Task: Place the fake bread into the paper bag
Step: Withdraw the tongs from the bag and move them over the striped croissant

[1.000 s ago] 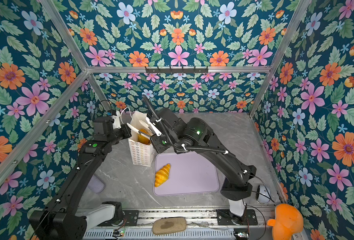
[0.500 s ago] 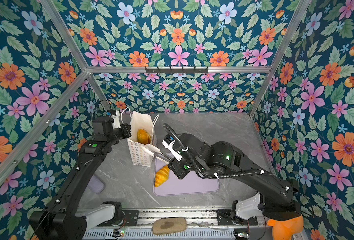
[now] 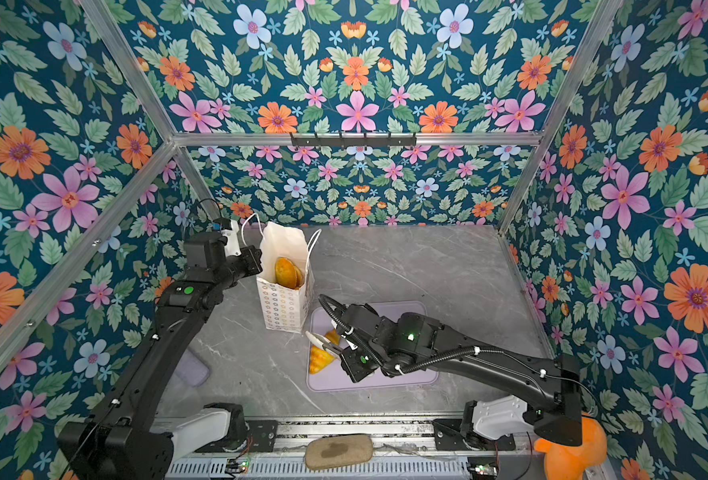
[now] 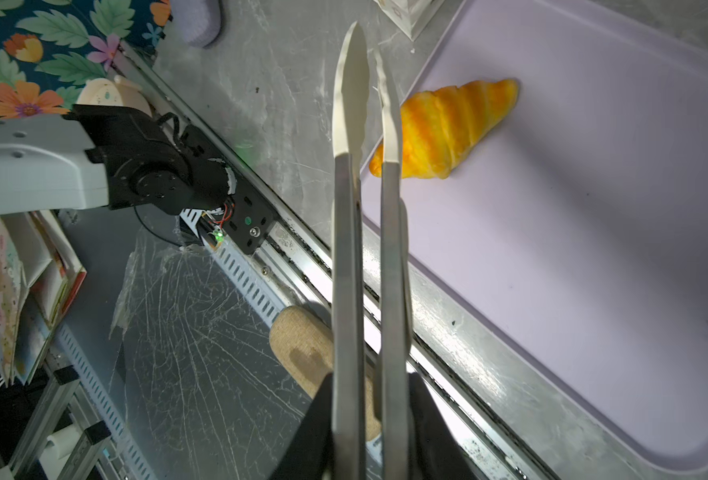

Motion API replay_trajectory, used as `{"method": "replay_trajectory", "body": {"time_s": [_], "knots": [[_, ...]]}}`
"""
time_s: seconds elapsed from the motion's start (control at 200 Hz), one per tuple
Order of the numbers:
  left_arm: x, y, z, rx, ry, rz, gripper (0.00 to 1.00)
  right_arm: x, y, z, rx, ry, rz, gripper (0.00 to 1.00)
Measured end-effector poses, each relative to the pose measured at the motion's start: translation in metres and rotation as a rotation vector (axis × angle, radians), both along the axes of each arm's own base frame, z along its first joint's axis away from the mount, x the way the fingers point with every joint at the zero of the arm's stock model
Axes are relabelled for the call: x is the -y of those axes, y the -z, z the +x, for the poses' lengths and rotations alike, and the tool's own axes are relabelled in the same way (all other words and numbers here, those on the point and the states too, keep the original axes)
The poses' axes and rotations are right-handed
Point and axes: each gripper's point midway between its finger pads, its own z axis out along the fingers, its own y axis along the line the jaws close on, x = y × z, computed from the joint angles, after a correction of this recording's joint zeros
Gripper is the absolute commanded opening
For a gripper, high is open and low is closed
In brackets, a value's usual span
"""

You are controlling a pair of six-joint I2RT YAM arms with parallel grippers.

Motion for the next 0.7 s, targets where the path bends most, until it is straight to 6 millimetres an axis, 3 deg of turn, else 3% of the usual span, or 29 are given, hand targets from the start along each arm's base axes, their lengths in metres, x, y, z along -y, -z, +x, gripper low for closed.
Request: {"method": "replay_trajectory", "body": {"time_s": [0.235,0.51,0.7], "knots": [[-0.001,-0.001,-0.002,0.002,-0.004,0.005,0.09,-0.015,0.042,0.002,-0.072,0.031,-0.093,0.23],[-0.001,-0.001,-0.002,0.000,-0.004,0.006,0.09,-0.035,0.048,-0.012,-0.112,-0.005,-0.112,0.23],[-0.001,0.001,-0.001,-0.003,-0.004,0.006,0.09,-0.033,0.056,-0.014,-0.129,0.000,-0.146,0.23]]}}
